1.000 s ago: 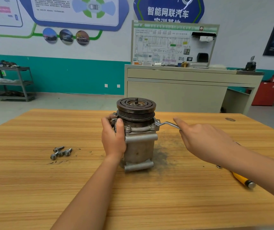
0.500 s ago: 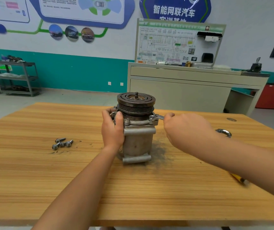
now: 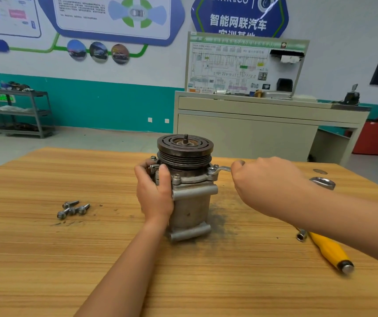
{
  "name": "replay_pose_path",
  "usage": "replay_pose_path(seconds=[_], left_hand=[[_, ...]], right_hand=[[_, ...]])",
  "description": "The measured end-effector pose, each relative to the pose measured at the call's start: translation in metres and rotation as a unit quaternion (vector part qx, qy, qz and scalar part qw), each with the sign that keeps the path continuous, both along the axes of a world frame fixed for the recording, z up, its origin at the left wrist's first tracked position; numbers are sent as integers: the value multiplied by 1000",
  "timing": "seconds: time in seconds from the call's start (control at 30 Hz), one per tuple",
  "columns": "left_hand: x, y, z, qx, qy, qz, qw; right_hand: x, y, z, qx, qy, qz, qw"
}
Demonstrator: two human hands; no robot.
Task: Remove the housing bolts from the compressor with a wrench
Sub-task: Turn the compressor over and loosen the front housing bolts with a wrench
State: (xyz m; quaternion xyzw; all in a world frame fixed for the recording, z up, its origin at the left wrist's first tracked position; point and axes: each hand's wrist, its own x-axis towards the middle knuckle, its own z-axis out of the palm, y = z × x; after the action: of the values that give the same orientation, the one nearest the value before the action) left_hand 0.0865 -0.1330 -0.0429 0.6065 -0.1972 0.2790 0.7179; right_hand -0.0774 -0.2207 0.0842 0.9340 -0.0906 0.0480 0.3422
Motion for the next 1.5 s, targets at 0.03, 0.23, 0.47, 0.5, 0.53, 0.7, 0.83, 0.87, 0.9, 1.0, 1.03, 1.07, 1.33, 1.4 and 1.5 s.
replay_pose_path(seconds=[0.03, 0.23, 0.47, 0.5, 0.53, 0.7, 0.83, 0.87, 0.9, 1.0, 1.03, 1.07, 1.33, 1.4, 1.5], left_hand=[[1, 0, 1, -2, -2, -2, 1000], [17, 2, 4, -1, -6, -63, 998], [30, 3, 10, 27, -2, -93, 995], [29, 3, 10, 24, 3, -97, 995], [28, 4, 11, 21, 8, -101, 995], [30, 7, 13, 24, 36, -114, 992], [30, 9, 14, 46, 43, -120, 991], [30, 10, 14, 56, 44, -119, 990], [30, 10, 14, 63, 43, -116, 990], [29, 8, 13, 59, 40, -100, 992], [28, 7, 14, 52, 42, -97, 993], [27, 6, 13, 47, 45, -96, 993], [28, 6, 12, 42, 45, -101, 993], [28, 5, 12, 40, 44, -101, 993], [28, 5, 13, 46, 39, -102, 993]], right_hand=[[1, 1, 0, -5, 6, 4, 1000], [7, 2, -4, 2, 16, 5, 1000], [14, 9, -13, 2, -11, -26, 1000], [14, 9, -14, -8, -13, -26, 1000], [13, 9, -16, -13, -17, -25, 999], [10, 0, -23, 17, -40, -3, 999], [13, -19, -12, -21, -26, 33, 999], [17, -25, -8, -42, -20, 40, 998], [22, -30, -4, -60, -18, 43, 997], [42, -51, -5, -41, -49, 79, 995], [48, -55, -9, -26, -67, 97, 993], [55, -59, -15, -18, -88, 118, 989], [57, -65, -40, 216, -323, 197, 900], [33, -60, -39, 286, -385, 203, 854], [0, -47, -40, 268, -293, 170, 902]])
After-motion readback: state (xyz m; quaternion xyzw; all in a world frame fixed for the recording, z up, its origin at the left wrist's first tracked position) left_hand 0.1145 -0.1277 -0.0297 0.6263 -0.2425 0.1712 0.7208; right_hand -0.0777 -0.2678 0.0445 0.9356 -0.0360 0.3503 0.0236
